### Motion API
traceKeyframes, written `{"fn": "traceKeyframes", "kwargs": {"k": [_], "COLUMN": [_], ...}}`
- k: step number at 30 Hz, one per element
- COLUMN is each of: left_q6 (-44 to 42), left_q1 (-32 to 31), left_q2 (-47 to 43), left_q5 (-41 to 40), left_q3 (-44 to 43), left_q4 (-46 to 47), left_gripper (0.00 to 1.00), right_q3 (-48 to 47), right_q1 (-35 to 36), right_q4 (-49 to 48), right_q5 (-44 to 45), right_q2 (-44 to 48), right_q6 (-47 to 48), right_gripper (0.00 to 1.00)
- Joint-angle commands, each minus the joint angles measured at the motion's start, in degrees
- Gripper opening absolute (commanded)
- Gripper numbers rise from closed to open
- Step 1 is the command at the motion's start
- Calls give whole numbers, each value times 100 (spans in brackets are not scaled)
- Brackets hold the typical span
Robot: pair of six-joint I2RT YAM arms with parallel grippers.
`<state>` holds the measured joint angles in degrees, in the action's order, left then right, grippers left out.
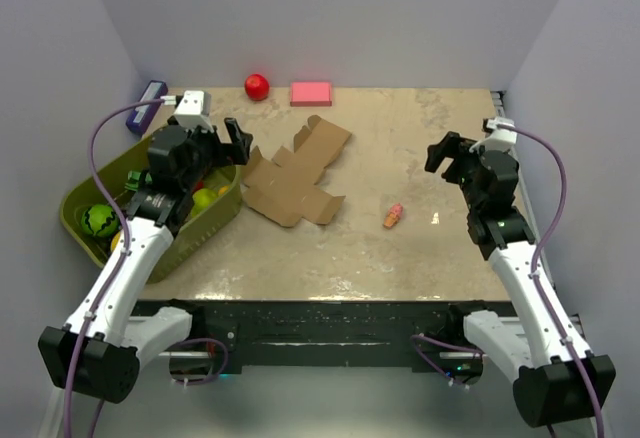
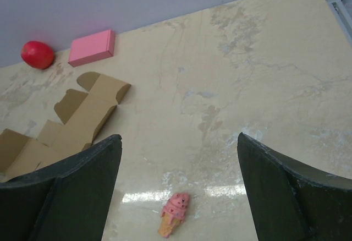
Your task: Fold the paper box
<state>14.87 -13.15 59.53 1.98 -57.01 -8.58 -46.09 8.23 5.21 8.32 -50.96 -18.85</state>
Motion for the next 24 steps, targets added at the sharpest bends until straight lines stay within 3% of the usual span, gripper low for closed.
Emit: {"fn": "traceKeyframes", "kwargs": {"k": [1,6,9,12,16,21,24], "left_q6": [-221,-335,-687,-723,-609,-626,-644], "left_q1": [-4,-4,-4,-4,-4,-4,-4], "left_q2": [-319,-380,-346,-144,-38,-46,-12], "left_q5": [136,215,443,409,593,444,461], "left_q3": [199,410,498,437,410,489,516], "left_q4": [462,550,489,349,330,383,383], "left_gripper": [100,100,100,98,98,98,97], "right_q3": [-663,-1077,-1420,-1658,-1886,-1204,-807], "right_q1": [-6,-6,38,564,2048,2209,2314], "right_q4": [287,568,989,1271,1552,632,-37], "right_q5": [-172,-523,-787,-631,495,-601,-805], "right_q2": [-107,-186,-449,-809,-1547,-2234,-2452], "right_q6": [-276,-602,-567,-322,-284,-1286,-1875], "right_gripper": [89,89,84,77,77,72,71]}}
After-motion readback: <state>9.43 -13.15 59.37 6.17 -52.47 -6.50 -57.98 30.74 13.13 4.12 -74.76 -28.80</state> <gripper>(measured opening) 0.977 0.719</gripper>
